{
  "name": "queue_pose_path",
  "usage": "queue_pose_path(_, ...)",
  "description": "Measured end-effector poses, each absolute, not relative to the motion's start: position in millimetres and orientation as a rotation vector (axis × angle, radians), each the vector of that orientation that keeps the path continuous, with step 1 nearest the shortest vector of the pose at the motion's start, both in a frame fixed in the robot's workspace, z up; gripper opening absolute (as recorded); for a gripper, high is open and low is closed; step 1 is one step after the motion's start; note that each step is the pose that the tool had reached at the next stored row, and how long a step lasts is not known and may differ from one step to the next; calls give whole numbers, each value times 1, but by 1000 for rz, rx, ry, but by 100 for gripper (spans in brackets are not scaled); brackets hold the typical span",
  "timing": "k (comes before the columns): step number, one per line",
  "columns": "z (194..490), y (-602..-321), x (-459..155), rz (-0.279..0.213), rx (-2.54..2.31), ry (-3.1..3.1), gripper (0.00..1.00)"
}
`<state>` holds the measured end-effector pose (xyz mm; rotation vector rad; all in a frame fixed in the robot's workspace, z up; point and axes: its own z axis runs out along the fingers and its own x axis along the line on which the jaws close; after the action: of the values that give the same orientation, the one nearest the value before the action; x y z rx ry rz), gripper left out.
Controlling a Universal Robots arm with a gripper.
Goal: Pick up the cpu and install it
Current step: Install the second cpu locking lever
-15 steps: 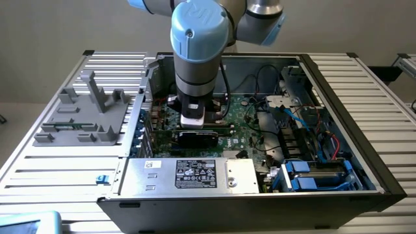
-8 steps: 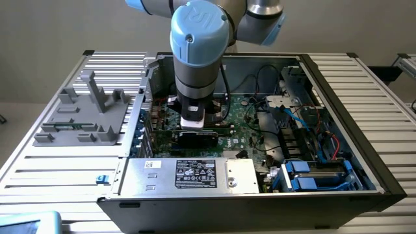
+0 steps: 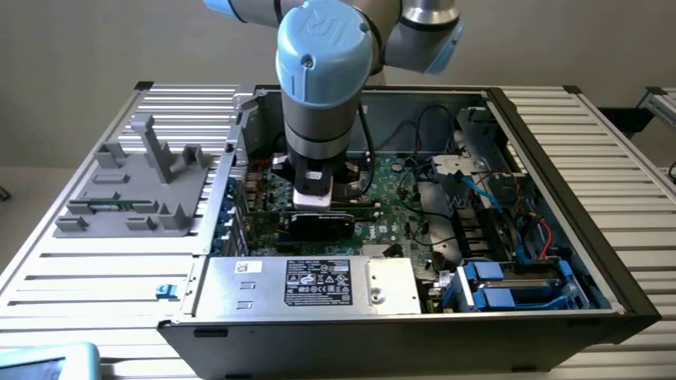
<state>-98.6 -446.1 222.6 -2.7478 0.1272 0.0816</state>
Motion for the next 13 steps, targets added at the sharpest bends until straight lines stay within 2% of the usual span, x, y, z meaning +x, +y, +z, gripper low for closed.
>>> queue_pose_path(13, 225, -445, -97, 81, -2747, 129, 11)
